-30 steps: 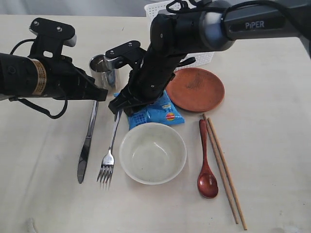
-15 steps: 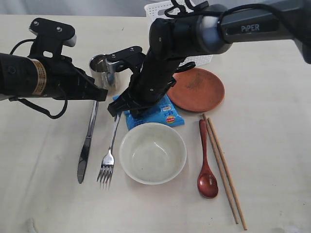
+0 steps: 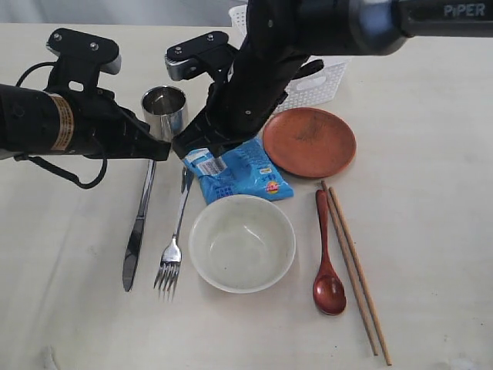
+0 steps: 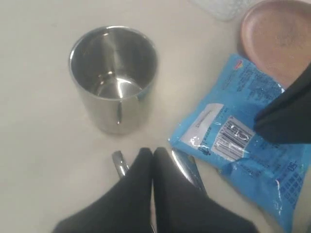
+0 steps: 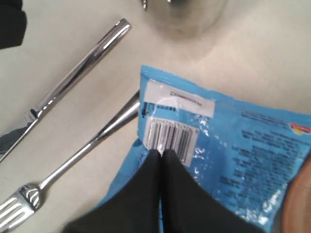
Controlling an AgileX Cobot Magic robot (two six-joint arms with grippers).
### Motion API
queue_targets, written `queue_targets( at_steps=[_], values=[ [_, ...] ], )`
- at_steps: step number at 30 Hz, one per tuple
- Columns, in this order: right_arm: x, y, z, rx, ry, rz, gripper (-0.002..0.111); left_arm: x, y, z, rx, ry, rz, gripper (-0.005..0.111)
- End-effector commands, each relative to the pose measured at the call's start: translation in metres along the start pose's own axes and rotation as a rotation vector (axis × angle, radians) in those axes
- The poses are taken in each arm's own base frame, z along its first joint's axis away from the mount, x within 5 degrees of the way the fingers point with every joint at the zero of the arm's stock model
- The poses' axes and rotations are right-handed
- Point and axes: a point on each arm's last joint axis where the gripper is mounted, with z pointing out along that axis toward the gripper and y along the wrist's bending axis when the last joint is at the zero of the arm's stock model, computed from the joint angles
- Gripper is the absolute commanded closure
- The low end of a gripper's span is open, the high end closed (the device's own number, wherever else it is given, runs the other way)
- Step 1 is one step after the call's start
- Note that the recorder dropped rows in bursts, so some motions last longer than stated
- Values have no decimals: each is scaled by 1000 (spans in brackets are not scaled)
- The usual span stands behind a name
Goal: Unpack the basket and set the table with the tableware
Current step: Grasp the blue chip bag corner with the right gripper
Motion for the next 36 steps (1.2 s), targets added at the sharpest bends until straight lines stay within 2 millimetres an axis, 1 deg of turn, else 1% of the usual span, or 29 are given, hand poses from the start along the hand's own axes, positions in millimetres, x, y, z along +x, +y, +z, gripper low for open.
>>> queue_targets(
  at_steps=[1, 2, 3, 4, 5, 6, 7, 8, 9, 11, 13, 14, 16, 18, 22, 24, 25, 27, 29, 32, 36],
  values=[
    [5, -15, -11, 51, 46, 7, 107, -2, 1, -1, -5, -8, -13, 107],
    [7, -20, -12, 52, 57, 25, 103, -2, 1, -1, -5, -8, -13, 107],
    [8, -24, -12, 52, 65, 37, 95, -2, 1, -1, -5, -8, -13, 107],
    [9, -27, -13, 52, 71, 47, 85, -2, 1, -1, -5, -8, -13, 107],
    [9, -29, -13, 54, 76, 58, 70, -2, 1, -1, -5, -8, -13, 107],
    [10, -31, -14, 55, 78, 67, 53, -2, 1, -1, -5, -8, -13, 107],
    [10, -32, -14, 55, 78, 70, 41, -2, 1, -1, -5, -8, -13, 107],
    [9, -32, -13, 57, 74, 70, 29, -2, 1, -1, -5, -8, -13, 107],
    [9, -33, -11, 58, 68, 76, 25, -3, 1, -1, -4, -9, -13, 107],
    [9, -34, -5, 60, 68, 79, 27, -3, 1, -1, -4, -9, -13, 107],
    [10, -36, 5, 62, 76, 86, 33, -3, 1, -1, -2, -10, -13, 107],
    [13, -37, 15, 61, 99, 94, 37, -3, 1, -1, -2, -10, -13, 107],
    [17, -39, 28, 58, 134, 101, 37, -3, 1, -1, -2, -10, -13, 107],
    [19, -40, 34, 58, 147, 104, 37, -3, 0, -1, 2, -13, -13, 107],
    [19, -40, 35, 57, 141, 109, 38, -4, -1, -1, 18, -22, -13, 107],
    [19, -40, 35, 57, 141, 109, 52, -4, -1, -1, 18, -22, -13, 107],
    [19, -40, 35, 57, 141, 109, 63, -4, -1, -1, 18, -22, -13, 107],
    [18, -40, 35, 56, 139, 109, 82, -4, -1, -1, 18, -22, -13, 107],
    [18, -40, 35, 56, 139, 115, 96, -4, -1, -1, 18, -22, -13, 107],
    [18, -40, 34, 57, 136, 120, 109, -4, -1, -1, 18, -22, -13, 107],
    [15, -39, 23, 59, 112, 120, 109, -4, -1, -1, 18, -22, -13, 107]
  ],
)
